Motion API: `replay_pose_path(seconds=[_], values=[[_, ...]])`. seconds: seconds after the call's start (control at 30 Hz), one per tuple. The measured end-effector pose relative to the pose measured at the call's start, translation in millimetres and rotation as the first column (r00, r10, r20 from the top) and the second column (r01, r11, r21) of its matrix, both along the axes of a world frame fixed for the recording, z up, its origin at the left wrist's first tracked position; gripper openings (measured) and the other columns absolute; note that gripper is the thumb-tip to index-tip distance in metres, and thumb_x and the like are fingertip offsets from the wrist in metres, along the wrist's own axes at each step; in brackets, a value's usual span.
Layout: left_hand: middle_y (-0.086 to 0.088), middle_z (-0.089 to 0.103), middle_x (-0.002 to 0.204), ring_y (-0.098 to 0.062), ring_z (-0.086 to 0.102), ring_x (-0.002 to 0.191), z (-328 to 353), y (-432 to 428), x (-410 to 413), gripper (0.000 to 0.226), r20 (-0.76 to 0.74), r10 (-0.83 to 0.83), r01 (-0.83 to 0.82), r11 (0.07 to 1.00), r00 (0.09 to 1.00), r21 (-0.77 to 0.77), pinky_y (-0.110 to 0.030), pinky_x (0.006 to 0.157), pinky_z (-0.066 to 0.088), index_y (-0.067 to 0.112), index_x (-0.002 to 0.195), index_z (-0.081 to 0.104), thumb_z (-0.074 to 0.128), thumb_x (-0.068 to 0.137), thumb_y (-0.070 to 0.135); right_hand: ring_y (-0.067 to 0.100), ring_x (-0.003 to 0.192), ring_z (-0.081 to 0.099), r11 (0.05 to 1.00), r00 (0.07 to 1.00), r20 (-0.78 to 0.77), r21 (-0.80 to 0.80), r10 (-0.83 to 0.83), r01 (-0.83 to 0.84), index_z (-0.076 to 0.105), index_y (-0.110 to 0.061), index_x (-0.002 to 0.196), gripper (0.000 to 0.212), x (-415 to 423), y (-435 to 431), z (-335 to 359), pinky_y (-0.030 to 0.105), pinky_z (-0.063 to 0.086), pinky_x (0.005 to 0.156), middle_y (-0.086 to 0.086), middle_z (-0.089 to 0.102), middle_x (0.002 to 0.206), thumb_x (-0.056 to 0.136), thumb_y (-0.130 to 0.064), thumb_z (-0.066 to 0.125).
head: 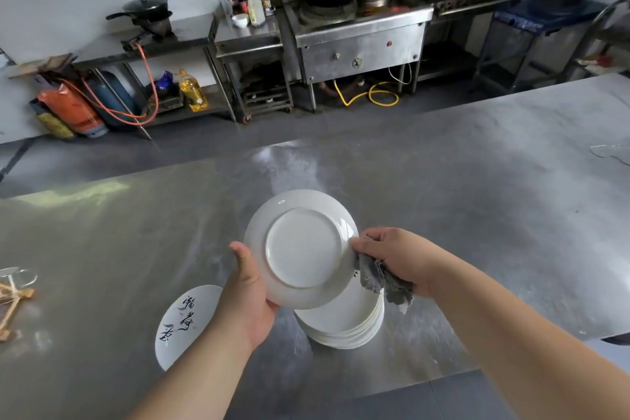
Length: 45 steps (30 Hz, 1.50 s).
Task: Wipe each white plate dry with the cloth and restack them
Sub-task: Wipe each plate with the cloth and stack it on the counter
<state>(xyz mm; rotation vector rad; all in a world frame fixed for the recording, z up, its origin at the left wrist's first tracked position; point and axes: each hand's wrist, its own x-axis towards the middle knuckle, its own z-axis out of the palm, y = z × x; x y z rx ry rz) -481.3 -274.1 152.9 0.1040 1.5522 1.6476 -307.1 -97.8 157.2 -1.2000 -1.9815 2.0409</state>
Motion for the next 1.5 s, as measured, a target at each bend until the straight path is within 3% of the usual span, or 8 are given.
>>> replay_pose_path(seconds=[0.23, 0.33, 0.43, 0.6, 0.73, 0.87, 1.1, 1.5], values=[[-0.001, 0.077, 0.128, -0.018, 0.067, 0.123, 2, 14, -11, 0.085, 0.069, -0.011, 0.012, 1.000, 0.998, -0.006, -0.041, 0.108, 0.046, 0.030, 0.133, 0.068, 0.016, 0.096, 0.085, 0.034, 0.069, 0.062, 0.969, 0.990, -0.021, -0.210, -0.139, 0.131, 0.074, -0.004, 0.104, 0.072, 4, 7, -5, 0.038, 0.054, 0.063, 0.030, 0.072, 0.091, 0.101, -0.069, 0.044], [-0.012, 0.063, 0.146, -0.021, 0.058, 0.134, -1, 18, -8, 0.053, 0.065, -0.021, 0.020, 1.000, 0.998, 0.021, -0.035, 0.107, 0.042, 0.016, 0.146, 0.061, 0.041, 0.109, 0.048, 0.026, 0.042, 0.044, 0.977, 0.982, -0.130, -0.186, -0.134, 0.108, 0.068, -0.011, 0.096, 0.040, 2, 9, -7, 0.026, 0.036, 0.045, 0.026, 0.069, 0.079, 0.093, -0.051, 0.059], [-0.010, 0.066, 0.141, -0.024, 0.062, 0.127, -14, 16, -12, 0.045, 0.071, -0.135, 0.132, 0.990, 0.988, 0.041, -0.040, 0.106, 0.043, 0.020, 0.150, 0.056, 0.052, 0.105, 0.026, 0.030, 0.066, 0.067, 0.965, 0.964, -0.157, -0.184, -0.214, 0.185, 0.069, -0.016, 0.108, 0.035, 3, 14, -19, 0.038, 0.057, 0.059, 0.022, 0.071, 0.092, 0.074, -0.024, 0.071], [0.001, 0.068, 0.142, -0.019, 0.065, 0.128, -61, 10, -16, 0.041, -0.185, -0.321, 0.281, 0.936, 0.929, -0.211, -0.046, 0.118, 0.044, 0.033, 0.152, 0.054, 0.050, 0.112, 0.029, 0.019, 0.043, 0.051, 0.904, 0.973, 0.222, 0.424, -0.057, -0.044, 0.055, -0.020, 0.081, 0.014, 9, 20, -48, 0.024, 0.039, 0.038, -0.008, 0.057, 0.052, 0.081, -0.031, 0.063], [0.003, 0.041, 0.167, -0.021, 0.036, 0.154, -110, 6, -17, 0.043, -0.309, -0.421, 0.292, 0.875, 0.853, -0.385, -0.052, 0.128, 0.027, 0.066, 0.150, 0.038, 0.041, 0.113, 0.045, 0.011, 0.049, 0.054, 0.826, 0.939, 0.339, 0.546, -0.062, -0.143, 0.047, -0.039, 0.079, 0.014, 7, 10, -68, 0.026, 0.044, 0.045, -0.009, 0.060, 0.064, 0.085, -0.032, 0.058], [0.034, 0.059, 0.139, -0.012, 0.051, 0.143, -142, 6, -22, 0.045, -0.295, -0.362, 0.248, 0.899, 0.884, -0.361, -0.041, 0.123, 0.036, 0.091, 0.123, 0.036, 0.044, 0.110, 0.049, 0.018, 0.059, 0.057, 0.794, 0.915, 0.392, 0.584, -0.094, -0.169, 0.043, -0.041, 0.080, 0.015, 3, 5, -82, 0.031, 0.048, 0.053, -0.007, 0.060, 0.069, 0.085, -0.037, 0.057], [0.026, 0.066, 0.137, -0.001, 0.061, 0.130, -148, 12, -28, 0.051, -0.367, -0.365, 0.259, 0.916, 0.856, -0.306, -0.044, 0.116, 0.047, 0.064, 0.138, 0.054, 0.049, 0.087, 0.070, 0.015, 0.059, 0.058, 0.715, 0.865, 0.469, 0.665, -0.178, -0.214, 0.044, -0.034, 0.088, 0.016, -1, 5, -87, 0.026, 0.041, 0.049, -0.009, 0.062, 0.069, 0.085, -0.044, 0.056], [0.027, 0.074, 0.093, 0.008, 0.068, 0.093, -142, -54, -105, 0.019, -0.456, -0.268, 0.090, 0.922, 0.849, -0.376, -0.017, 0.089, 0.047, 0.046, 0.111, 0.069, 0.064, 0.104, 0.030, 0.014, 0.061, 0.057, 0.605, 0.925, 0.348, 0.773, -0.155, -0.190, 0.049, -0.030, 0.094, 0.022, -94, -36, -33, 0.028, 0.038, 0.049, -0.008, 0.062, 0.068, 0.091, -0.049, 0.060]])
